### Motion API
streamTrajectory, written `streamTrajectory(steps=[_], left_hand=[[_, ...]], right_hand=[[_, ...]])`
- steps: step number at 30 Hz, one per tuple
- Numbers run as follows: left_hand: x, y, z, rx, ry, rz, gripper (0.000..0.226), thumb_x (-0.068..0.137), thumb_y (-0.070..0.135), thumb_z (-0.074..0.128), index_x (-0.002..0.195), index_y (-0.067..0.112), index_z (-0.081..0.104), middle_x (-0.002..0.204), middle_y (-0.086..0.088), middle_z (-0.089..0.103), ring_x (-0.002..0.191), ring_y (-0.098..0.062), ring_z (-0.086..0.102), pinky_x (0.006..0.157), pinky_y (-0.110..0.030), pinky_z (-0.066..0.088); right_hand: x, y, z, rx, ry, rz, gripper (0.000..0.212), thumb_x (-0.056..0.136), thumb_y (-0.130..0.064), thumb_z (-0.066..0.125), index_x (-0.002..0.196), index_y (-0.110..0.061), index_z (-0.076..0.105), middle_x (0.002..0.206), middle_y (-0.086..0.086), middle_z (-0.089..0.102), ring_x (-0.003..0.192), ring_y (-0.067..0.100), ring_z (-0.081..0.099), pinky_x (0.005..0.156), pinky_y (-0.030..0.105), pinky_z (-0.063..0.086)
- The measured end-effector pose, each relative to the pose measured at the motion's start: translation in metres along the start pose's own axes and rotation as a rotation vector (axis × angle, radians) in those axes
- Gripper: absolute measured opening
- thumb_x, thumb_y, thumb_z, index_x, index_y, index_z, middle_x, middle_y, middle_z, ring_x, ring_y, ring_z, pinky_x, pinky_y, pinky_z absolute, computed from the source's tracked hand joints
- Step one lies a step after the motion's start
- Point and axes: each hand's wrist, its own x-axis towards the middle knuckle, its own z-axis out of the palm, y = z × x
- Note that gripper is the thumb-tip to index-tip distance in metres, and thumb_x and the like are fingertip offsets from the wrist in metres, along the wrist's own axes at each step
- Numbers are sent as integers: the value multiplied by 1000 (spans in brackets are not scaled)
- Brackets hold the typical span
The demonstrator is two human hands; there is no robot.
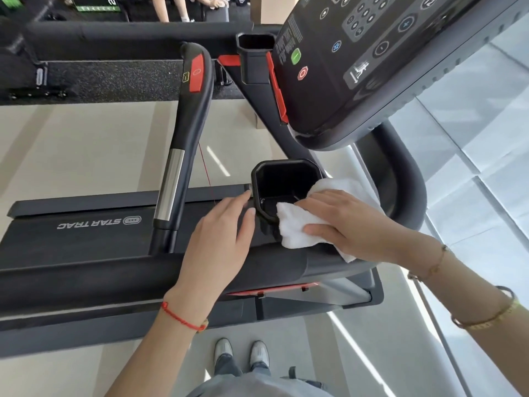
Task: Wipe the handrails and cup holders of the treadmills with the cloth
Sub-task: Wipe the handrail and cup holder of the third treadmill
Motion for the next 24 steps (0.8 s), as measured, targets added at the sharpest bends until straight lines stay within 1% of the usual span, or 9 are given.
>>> streamTrajectory(steps=[2, 6, 10, 14, 16, 18, 20, 22, 24], left_hand=[[-1, 1, 0, 9, -5, 1, 40, 102, 30, 41, 141, 22, 48, 123, 4, 61, 109, -17, 58, 91, -35, 49], [-1, 2, 2, 22, 4, -19, 40, 102, 29, 40, 141, 22, 48, 131, 3, 58, 114, -18, 57, 95, -35, 47], [0, 3, 3, 31, -5, -13, 42, 101, 30, 42, 142, 24, 47, 124, 4, 60, 109, -19, 59, 90, -36, 49], [2, 2, 2, 34, -5, -15, 45, 100, 34, 42, 144, 23, 44, 120, 5, 61, 105, -17, 60, 88, -37, 50], [5, 2, 2, 40, -10, -12, 46, 100, 36, 42, 145, 22, 43, 120, 4, 60, 106, -18, 59, 89, -38, 50], [8, 2, 3, 47, -15, -9, 48, 100, 36, 43, 145, 20, 42, 118, 3, 60, 104, -18, 60, 89, -39, 51], [12, 3, 4, 61, -19, -15, 50, 100, 38, 42, 146, 18, 40, 120, 2, 59, 106, -18, 59, 89, -38, 50], [15, 4, 7, 70, -29, -23, 52, 100, 40, 41, 147, 18, 38, 119, 2, 58, 107, -18, 58, 86, -34, 49], [17, 4, 11, 82, -48, -29, 51, 101, 42, 40, 146, 20, 38, 116, 3, 58, 104, -16, 57, 82, -31, 46]], right_hand=[[16, -11, 5, -9, 9, 0, 32, 101, -33, 44, 120, -10, 55, 104, 3, 62, 99, 24, 55, 93, 21, 28], [37, -32, 23, -63, 34, 51, 30, 102, -38, 36, 101, -11, 48, 94, 3, 60, 86, 25, 55, 85, 34, 37], [12, -15, 17, 20, 76, -11, 28, 102, -33, 43, 114, -10, 52, 99, 2, 59, 90, 24, 54, 91, 31, 37], [1, 0, 3, 147, 118, -69, 27, 99, -27, 46, 119, -11, 56, 105, -1, 60, 98, 20, 51, 93, 30, 36], [5, 2, 0, 194, 230, -46, 29, 97, -25, 47, 121, -10, 55, 107, -2, 60, 100, 18, 50, 95, 31, 35], [18, 1, -6, 249, 396, 9, 30, 97, -23, 49, 123, -10, 54, 109, -2, 60, 99, 16, 50, 92, 29, 36], [38, 0, -12, 210, 522, 26, 32, 98, -25, 48, 124, -8, 54, 110, 2, 60, 98, 20, 50, 90, 32, 38], [62, 0, -12, 83, 526, 0, 35, 99, -27, 46, 128, -7, 53, 115, 6, 59, 100, 26, 51, 89, 37, 39], [85, 2, -6, -81, 385, -9, 38, 102, -29, 43, 134, -10, 49, 126, 6, 56, 110, 27, 50, 94, 38, 37]])
